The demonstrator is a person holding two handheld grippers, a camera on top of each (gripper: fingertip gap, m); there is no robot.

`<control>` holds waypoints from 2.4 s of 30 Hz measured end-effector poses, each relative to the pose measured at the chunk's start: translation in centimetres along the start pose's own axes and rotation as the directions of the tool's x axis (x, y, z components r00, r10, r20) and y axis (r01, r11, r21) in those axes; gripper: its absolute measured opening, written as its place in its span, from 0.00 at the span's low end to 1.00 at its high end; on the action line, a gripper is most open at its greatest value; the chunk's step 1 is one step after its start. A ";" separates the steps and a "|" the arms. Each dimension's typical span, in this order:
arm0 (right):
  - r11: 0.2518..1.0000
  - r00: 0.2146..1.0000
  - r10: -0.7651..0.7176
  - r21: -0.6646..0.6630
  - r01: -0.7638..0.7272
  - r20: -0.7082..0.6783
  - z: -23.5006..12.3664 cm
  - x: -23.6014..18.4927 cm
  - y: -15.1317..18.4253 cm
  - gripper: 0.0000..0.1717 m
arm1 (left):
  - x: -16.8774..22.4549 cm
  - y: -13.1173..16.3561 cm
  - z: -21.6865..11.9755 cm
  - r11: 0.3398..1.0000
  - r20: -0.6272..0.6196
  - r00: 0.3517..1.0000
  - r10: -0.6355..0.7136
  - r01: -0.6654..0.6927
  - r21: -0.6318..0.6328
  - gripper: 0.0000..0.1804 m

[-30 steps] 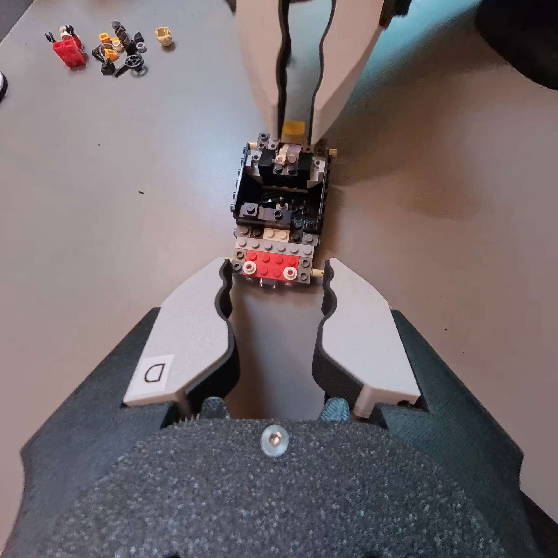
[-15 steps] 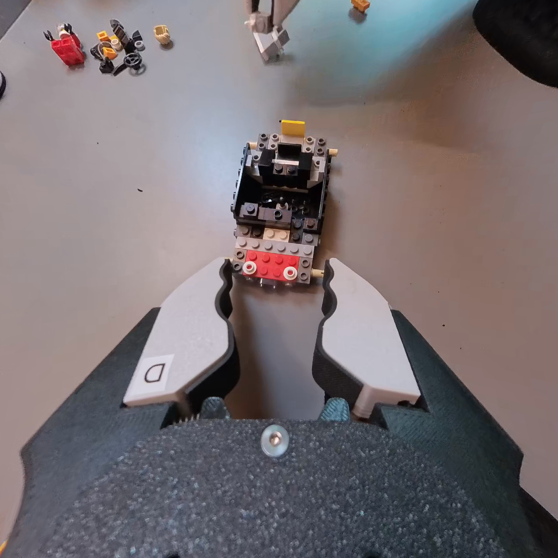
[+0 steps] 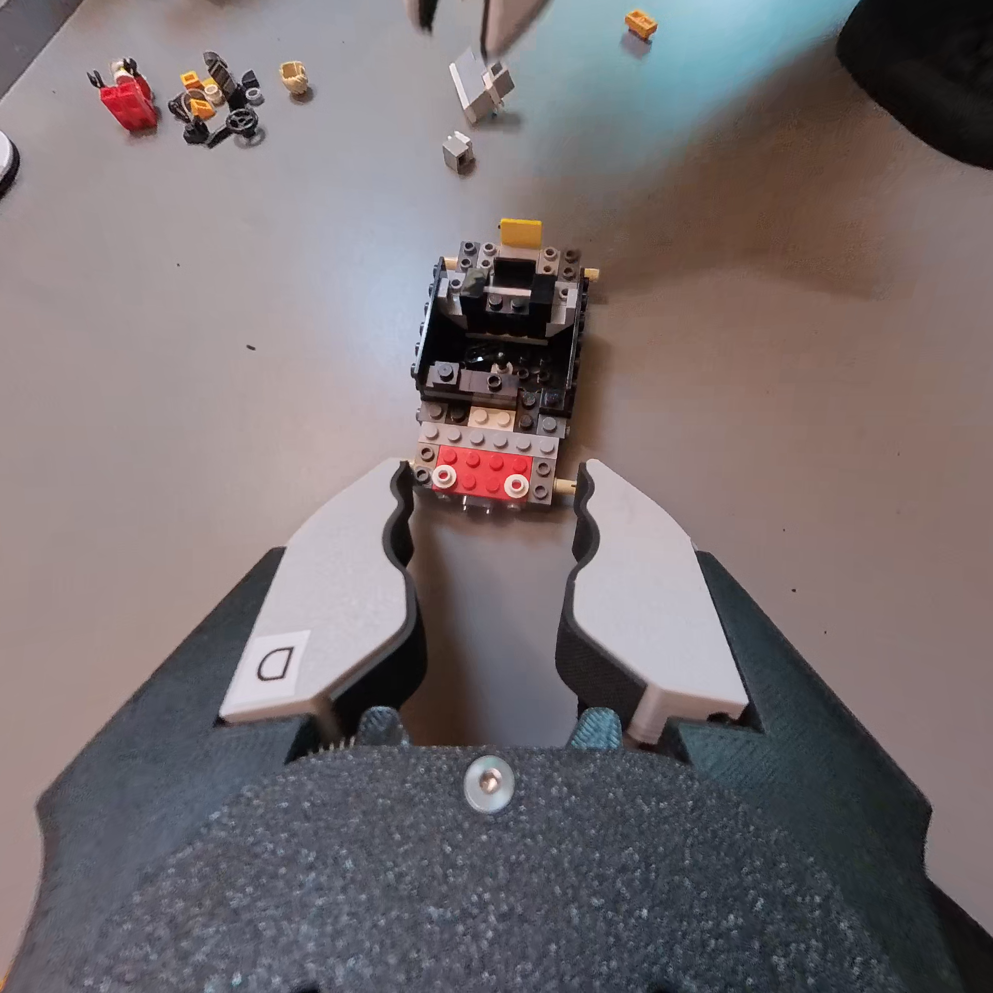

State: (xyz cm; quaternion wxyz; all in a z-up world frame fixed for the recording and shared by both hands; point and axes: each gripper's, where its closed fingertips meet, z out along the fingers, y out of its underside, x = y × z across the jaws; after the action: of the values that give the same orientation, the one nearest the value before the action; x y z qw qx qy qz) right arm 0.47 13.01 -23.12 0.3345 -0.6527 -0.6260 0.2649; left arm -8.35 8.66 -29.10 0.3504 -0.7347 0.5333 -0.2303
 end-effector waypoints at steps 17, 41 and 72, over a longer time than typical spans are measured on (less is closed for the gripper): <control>0.983 0.997 0.004 -0.186 0.011 0.078 5.5 -2.3 1.5 0.07 | 0.6 -1.5 0.5 0.999 -0.032 0.999 -0.006 0.007 0.052 0.35; 0.993 0.992 -0.083 -0.080 0.091 0.092 5.4 -2.4 1.1 0.04 | 0.1 -2.5 0.1 0.999 -0.001 1.000 -0.008 0.008 0.045 0.26; 0.837 0.890 0.275 0.366 -0.408 0.364 -0.9 -2.4 -4.6 0.04 | -0.2 -3.5 2.9 0.999 -0.069 0.997 0.039 -0.041 -0.027 0.40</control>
State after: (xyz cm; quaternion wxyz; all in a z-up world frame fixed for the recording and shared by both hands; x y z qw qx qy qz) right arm -1.94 10.54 -19.19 0.3197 -0.6169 -0.4661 0.5477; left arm -4.21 10.26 -28.31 0.3259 -0.7206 0.5628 -0.2405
